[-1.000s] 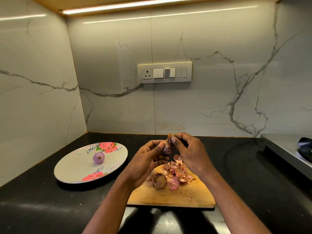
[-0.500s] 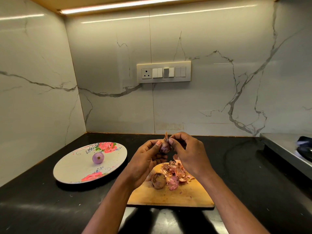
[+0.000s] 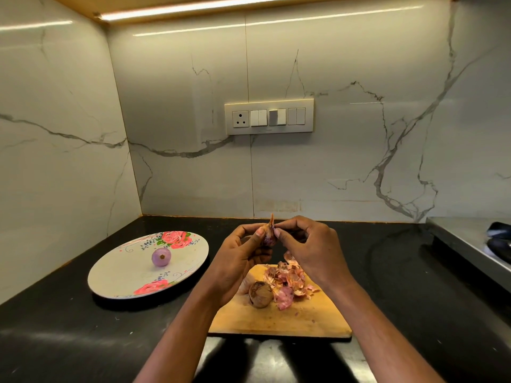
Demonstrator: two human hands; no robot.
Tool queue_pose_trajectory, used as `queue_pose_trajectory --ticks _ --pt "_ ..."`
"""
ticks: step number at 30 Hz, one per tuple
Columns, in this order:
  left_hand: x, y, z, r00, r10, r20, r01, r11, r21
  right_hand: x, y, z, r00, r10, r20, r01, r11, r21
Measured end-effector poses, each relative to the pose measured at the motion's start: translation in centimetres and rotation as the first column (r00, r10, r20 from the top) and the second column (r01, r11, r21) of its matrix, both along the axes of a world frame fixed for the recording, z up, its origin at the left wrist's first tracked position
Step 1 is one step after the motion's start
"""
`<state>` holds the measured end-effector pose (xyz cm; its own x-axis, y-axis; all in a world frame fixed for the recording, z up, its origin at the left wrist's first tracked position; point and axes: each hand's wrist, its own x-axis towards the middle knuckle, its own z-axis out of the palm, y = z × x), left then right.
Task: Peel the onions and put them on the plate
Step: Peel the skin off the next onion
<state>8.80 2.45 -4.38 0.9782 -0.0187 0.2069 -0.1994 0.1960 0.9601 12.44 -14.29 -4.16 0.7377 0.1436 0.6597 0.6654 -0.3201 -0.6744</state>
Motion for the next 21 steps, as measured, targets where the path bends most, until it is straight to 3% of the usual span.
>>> queue_pose_trajectory --ticks 11,21 --pt "0.03 -0.33 -0.1 0.999 0.02 0.034 -0.023 0.996 0.084 -0.54 0.44 -0.02 0.998 -0.057 0.031 0.057 0.998 -0.004" --pt "-0.15 -0.1 0.25 0.994 -0.103 -0.023 0.102 0.994 -0.038 0.18 -0.29 0.17 0.996 -0.075 -0.04 0.078 0.993 0.088"
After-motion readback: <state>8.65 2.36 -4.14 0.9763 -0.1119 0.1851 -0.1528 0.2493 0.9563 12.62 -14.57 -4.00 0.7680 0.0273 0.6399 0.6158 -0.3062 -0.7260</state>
